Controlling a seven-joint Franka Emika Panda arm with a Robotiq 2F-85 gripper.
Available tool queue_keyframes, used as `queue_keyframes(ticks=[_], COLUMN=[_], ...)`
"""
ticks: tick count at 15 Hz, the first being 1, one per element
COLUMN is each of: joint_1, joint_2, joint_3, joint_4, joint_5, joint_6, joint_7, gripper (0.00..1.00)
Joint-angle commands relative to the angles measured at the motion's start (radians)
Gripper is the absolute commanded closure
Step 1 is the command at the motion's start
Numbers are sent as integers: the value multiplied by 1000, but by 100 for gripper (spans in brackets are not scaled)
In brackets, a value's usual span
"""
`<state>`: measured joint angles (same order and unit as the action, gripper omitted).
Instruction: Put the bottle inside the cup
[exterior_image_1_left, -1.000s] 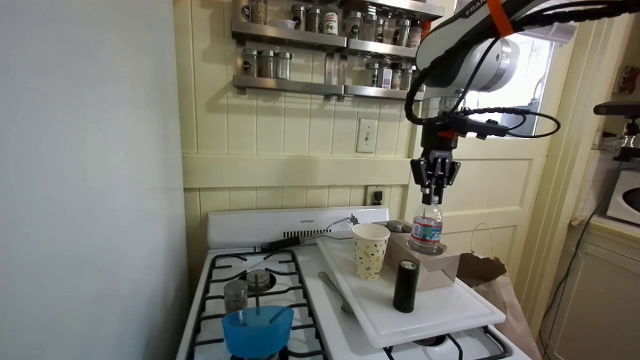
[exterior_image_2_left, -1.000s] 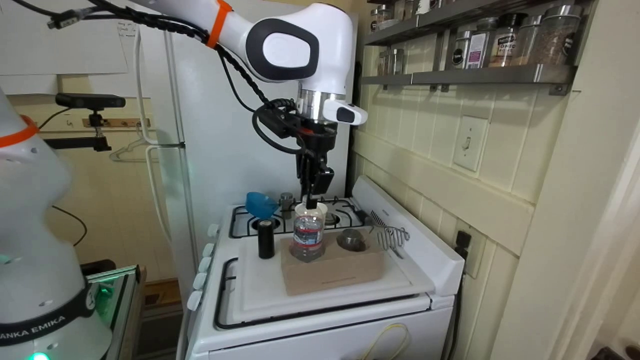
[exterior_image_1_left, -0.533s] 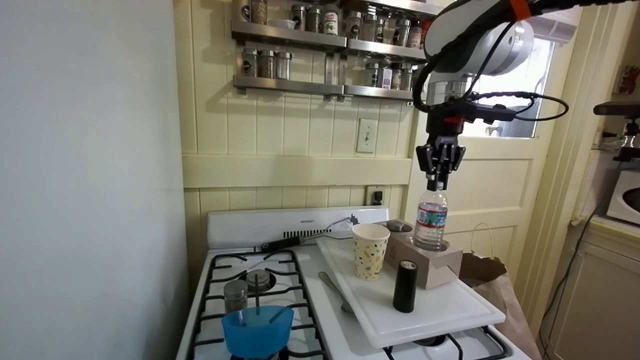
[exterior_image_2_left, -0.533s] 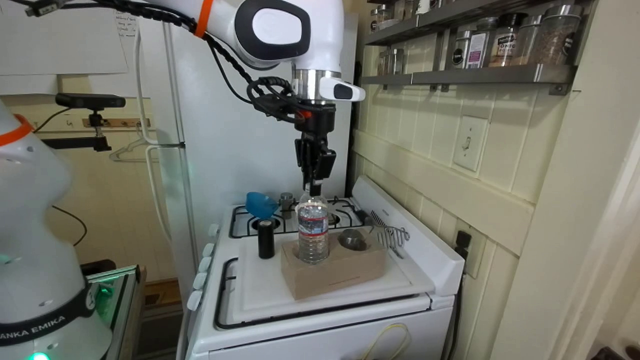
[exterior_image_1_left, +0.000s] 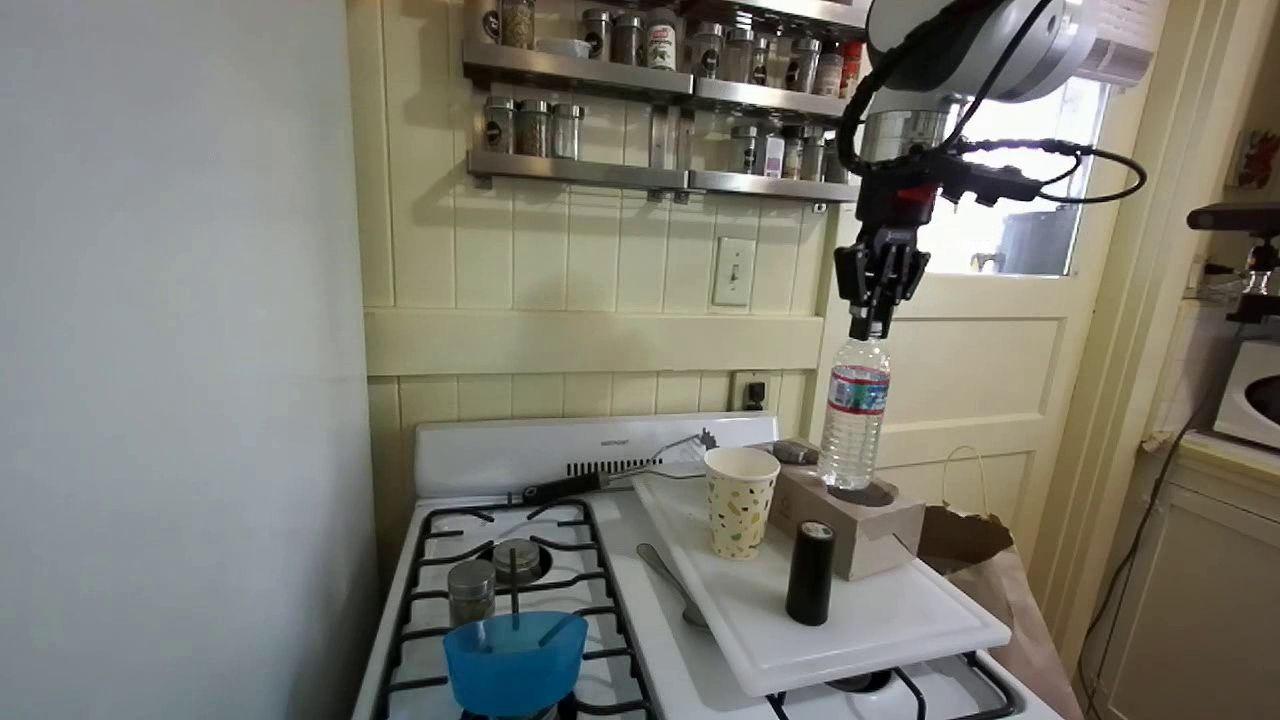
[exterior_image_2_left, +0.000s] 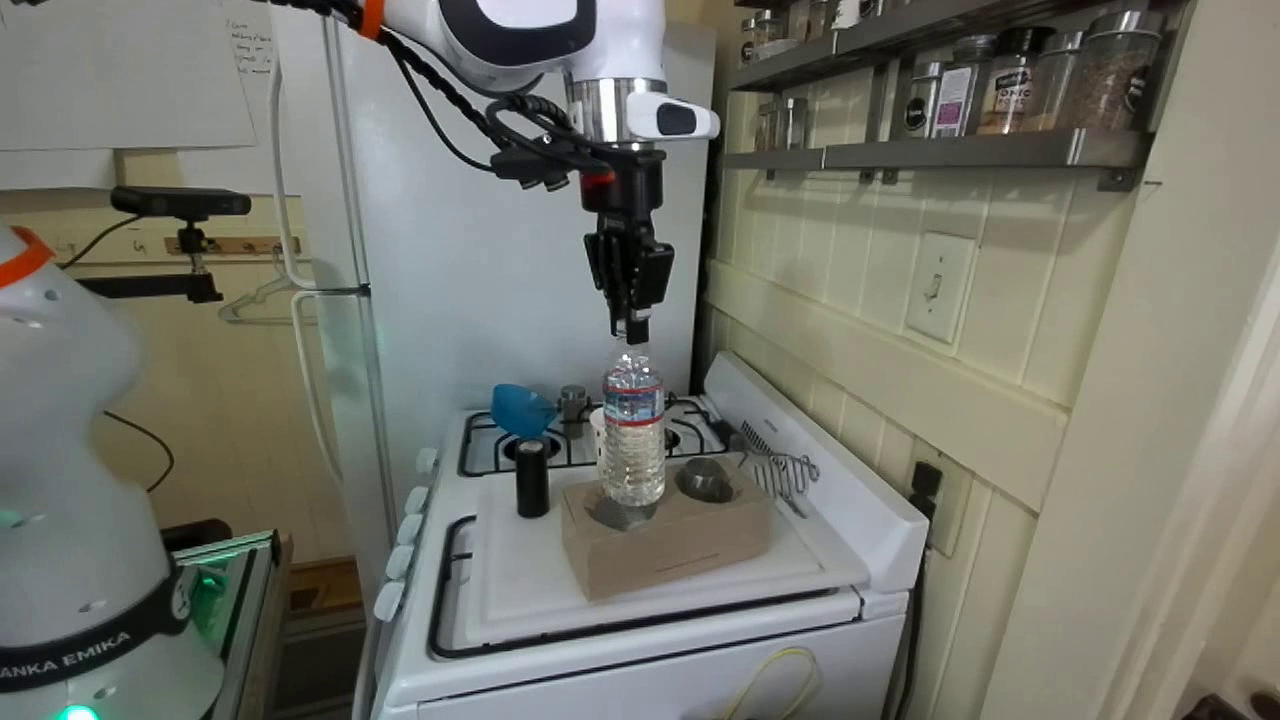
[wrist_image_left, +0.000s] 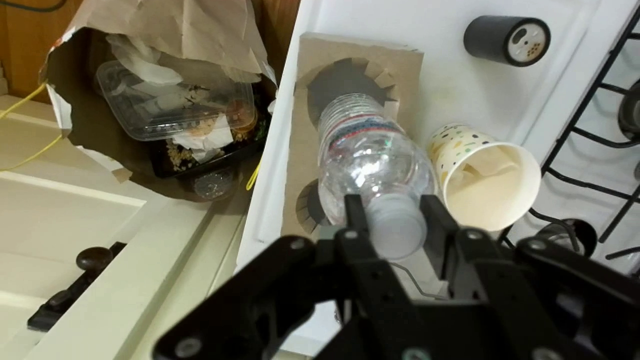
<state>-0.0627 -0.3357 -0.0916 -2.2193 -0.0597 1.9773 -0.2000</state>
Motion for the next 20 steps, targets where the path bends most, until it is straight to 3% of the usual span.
queue_keyframes(ticks=[1, 12, 20], joint_1=[17, 154, 150], joint_2=[-38, 74, 63], joint_3=[8, 65, 76], joint_4=[46, 269, 213], joint_5=[-7, 72, 70], joint_6=[-30, -97, -119], joint_7=[-31, -225, -217], gripper=[92, 92, 92])
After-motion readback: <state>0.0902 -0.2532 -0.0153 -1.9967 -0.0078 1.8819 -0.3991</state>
